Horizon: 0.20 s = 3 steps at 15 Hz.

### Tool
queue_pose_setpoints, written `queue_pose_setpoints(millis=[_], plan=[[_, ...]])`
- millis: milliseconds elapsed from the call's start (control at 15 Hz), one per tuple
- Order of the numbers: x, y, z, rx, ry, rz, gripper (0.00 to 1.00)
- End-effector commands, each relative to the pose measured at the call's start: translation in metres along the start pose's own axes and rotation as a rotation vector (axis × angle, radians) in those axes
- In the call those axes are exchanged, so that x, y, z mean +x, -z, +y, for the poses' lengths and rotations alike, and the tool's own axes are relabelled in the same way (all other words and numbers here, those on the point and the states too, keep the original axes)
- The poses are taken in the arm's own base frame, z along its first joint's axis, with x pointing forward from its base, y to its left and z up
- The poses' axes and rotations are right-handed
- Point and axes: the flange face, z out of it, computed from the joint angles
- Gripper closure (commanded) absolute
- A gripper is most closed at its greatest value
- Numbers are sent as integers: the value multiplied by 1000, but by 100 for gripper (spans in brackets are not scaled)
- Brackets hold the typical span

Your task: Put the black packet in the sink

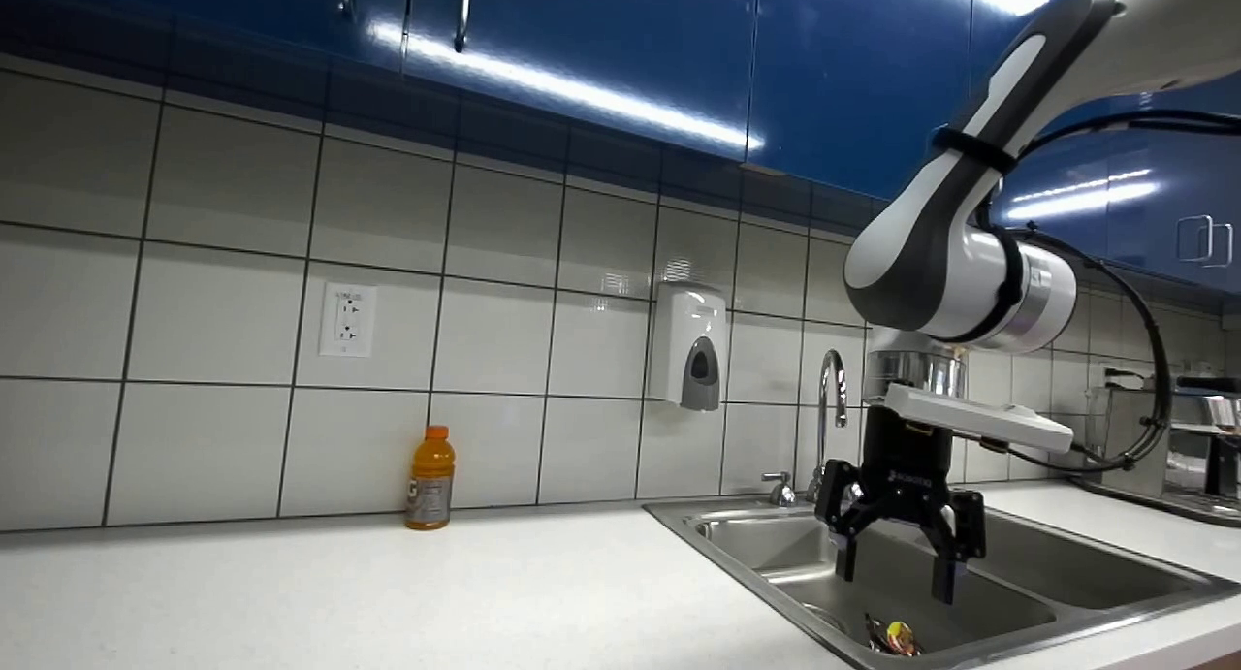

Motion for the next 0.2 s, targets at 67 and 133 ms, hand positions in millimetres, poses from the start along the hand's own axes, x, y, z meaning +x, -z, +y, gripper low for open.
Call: queue_pose_setpoints(millis=[67,133], plan=[[0,0,0,-1,0,-1,0],[0,0,0,-1,0,-1,0]])
